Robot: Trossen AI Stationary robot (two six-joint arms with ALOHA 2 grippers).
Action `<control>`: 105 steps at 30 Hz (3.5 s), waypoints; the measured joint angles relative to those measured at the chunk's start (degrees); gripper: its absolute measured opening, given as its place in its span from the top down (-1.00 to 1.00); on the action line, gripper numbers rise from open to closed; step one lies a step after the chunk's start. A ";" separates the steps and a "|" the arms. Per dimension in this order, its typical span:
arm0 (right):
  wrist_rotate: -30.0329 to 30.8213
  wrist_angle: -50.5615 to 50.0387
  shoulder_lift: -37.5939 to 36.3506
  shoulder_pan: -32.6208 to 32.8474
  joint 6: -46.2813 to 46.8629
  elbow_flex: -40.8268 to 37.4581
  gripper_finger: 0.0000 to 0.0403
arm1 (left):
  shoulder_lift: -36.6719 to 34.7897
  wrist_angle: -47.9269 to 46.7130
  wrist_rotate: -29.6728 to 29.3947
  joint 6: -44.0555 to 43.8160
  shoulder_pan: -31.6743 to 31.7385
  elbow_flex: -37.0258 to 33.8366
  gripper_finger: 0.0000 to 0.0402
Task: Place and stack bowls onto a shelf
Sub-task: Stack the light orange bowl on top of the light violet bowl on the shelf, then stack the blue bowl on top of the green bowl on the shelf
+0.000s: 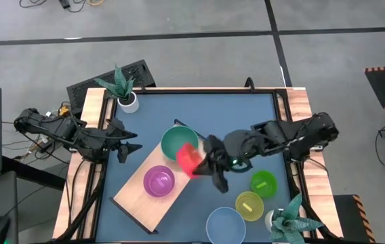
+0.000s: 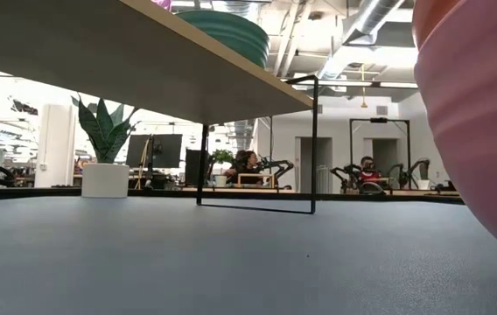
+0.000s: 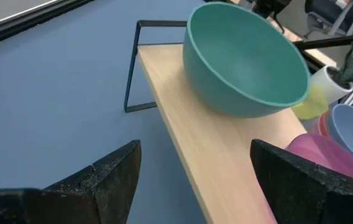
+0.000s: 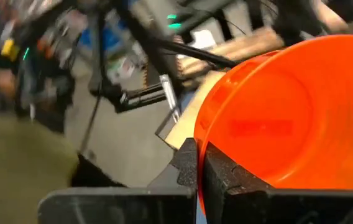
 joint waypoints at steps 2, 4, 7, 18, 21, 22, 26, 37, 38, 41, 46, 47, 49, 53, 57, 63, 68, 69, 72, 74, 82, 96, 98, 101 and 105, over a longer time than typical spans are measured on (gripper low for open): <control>-0.35 -0.43 2.39 -0.17 -9.67 2.10 0.89 | 0.02 -0.67 0.06 0.43 0.00 -0.02 -0.43; -0.57 -1.48 4.58 -0.37 -19.65 3.14 0.89 | 0.00 -0.55 0.04 0.76 0.00 0.00 -0.43; -0.93 -1.62 7.61 -0.97 -35.03 3.41 0.89 | 0.01 -0.61 0.05 0.90 -0.02 -0.02 -0.43; -0.34 0.50 12.54 -0.91 -63.41 3.41 0.89 | 0.00 -1.97 0.19 0.54 -0.01 -0.02 -0.43; -0.24 1.22 12.41 -0.98 -70.12 3.46 0.89 | 0.02 -1.95 0.15 0.52 0.00 -0.02 -0.43; -0.25 1.17 12.39 -1.00 -72.33 3.46 0.89 | 0.00 -1.93 0.01 0.46 -0.01 -0.01 -0.43; -0.62 0.36 12.41 -1.25 -78.13 3.46 0.89 | 0.02 -1.93 -1.93 -0.78 -0.01 0.00 -0.43; -3.28 -1.97 16.83 -4.15 -90.89 3.53 0.89 | 0.02 -1.95 -5.87 -4.14 -0.01 -0.02 -0.43; -3.14 -2.67 17.12 -4.16 -91.94 3.38 0.88 | 0.00 -1.95 -6.10 -4.40 -0.02 -0.02 -0.43; -3.58 -2.48 17.26 -4.01 -94.41 3.33 0.88 | 0.02 -2.19 -6.42 -4.68 0.00 0.00 -0.43; -5.34 -2.01 17.10 -3.98 -95.14 3.46 0.88 | 0.00 -2.51 -6.75 -5.55 -0.01 -0.02 -0.43; -5.67 -2.02 17.11 -4.03 -95.15 3.46 0.88 | 0.02 -2.70 -7.17 -5.69 -0.02 -0.01 -0.43; -5.80 -2.09 17.14 -4.08 -95.15 3.46 0.88 | 0.00 -2.72 -7.79 -6.01 -0.01 -0.02 -0.43; -5.55 -2.36 19.12 -3.81 -95.15 3.31 0.88 | 0.02 -2.71 -7.96 -6.39 -0.02 -0.02 -0.43; -5.21 -1.15 20.00 -3.47 -96.37 3.52 0.88 | 0.02 -2.84 -7.94 -6.94 -0.01 -0.02 -0.43; -3.11 -1.32 20.17 -3.56 -96.53 3.44 0.88 | 0.00 -2.82 -7.77 -7.15 -0.02 -0.02 -0.43; -0.54 -1.35 20.17 -3.64 -96.55 3.44 0.80 | 0.00 -2.84 -7.76 -7.13 0.00 -0.01 -0.43; -0.22 -1.33 20.17 -3.64 -96.55 3.44 0.78 | 0.00 -2.84 -7.76 -7.13 -0.02 -0.02 -0.43; -0.14 -1.34 20.17 -3.62 -96.41 3.44 0.70 | 0.00 -2.87 -7.76 -7.10 0.00 -0.01 -0.43; -0.14 -1.33 20.17 -3.62 -95.71 3.44 0.66 | 0.00 -2.89 -7.74 -7.10 -0.01 -0.02 -0.43; -0.12 -0.15 20.17 -4.39 -93.60 3.44 0.46 | 0.00 -3.22 -7.74 -7.08 -0.02 -0.01 -0.43; 4.06 3.42 18.97 -3.63 -88.45 3.35 0.00 | 0.00 -3.17 -7.70 -7.06 -0.02 -0.02 -0.43; 8.93 3.34 17.22 -2.97 -82.67 3.35 0.00 | 0.02 -3.12 -7.43 -7.06 -0.02 -0.02 -0.43; 15.88 0.29 13.82 -2.52 -66.47 3.47 0.01 | 0.02 -3.30 -7.36 -7.02 -0.02 -0.02 -0.43; 16.67 -12.49 9.45 -3.31 -37.03 3.49 0.02 | 0.00 -3.74 -7.37 -6.72 0.00 0.00 -0.43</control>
